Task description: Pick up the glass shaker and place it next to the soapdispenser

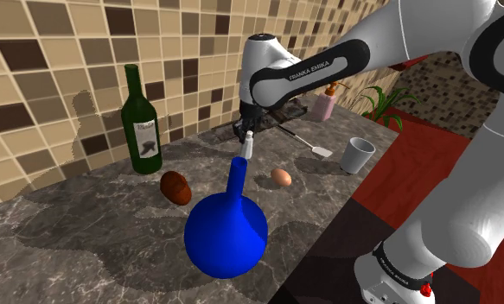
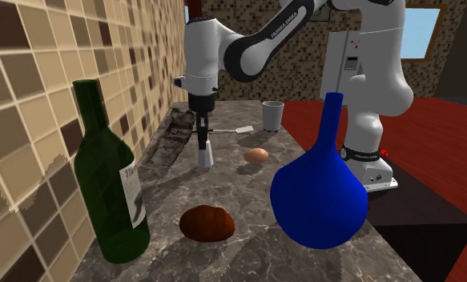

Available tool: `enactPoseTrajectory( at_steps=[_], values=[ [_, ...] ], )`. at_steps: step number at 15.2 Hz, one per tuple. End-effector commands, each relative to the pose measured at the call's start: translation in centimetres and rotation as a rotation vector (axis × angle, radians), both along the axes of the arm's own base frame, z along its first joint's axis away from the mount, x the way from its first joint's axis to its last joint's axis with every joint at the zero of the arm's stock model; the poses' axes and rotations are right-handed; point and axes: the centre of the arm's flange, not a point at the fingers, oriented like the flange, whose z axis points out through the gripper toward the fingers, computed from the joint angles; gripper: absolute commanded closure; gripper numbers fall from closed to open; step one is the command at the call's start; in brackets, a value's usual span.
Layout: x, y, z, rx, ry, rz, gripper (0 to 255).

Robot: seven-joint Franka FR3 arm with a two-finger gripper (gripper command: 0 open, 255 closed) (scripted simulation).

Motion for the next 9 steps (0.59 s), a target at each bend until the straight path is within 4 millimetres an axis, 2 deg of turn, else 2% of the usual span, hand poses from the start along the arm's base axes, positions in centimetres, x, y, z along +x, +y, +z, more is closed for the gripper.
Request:
enactPoseTrajectory(
  at_steps=[1, 9],
  values=[
    [0.0, -0.1, 0.9, 0.000, 0.000, 0.000, 255],
    [0.0, -0.1, 5.1, 0.000, 0.000, 0.000, 255]
  ],
)
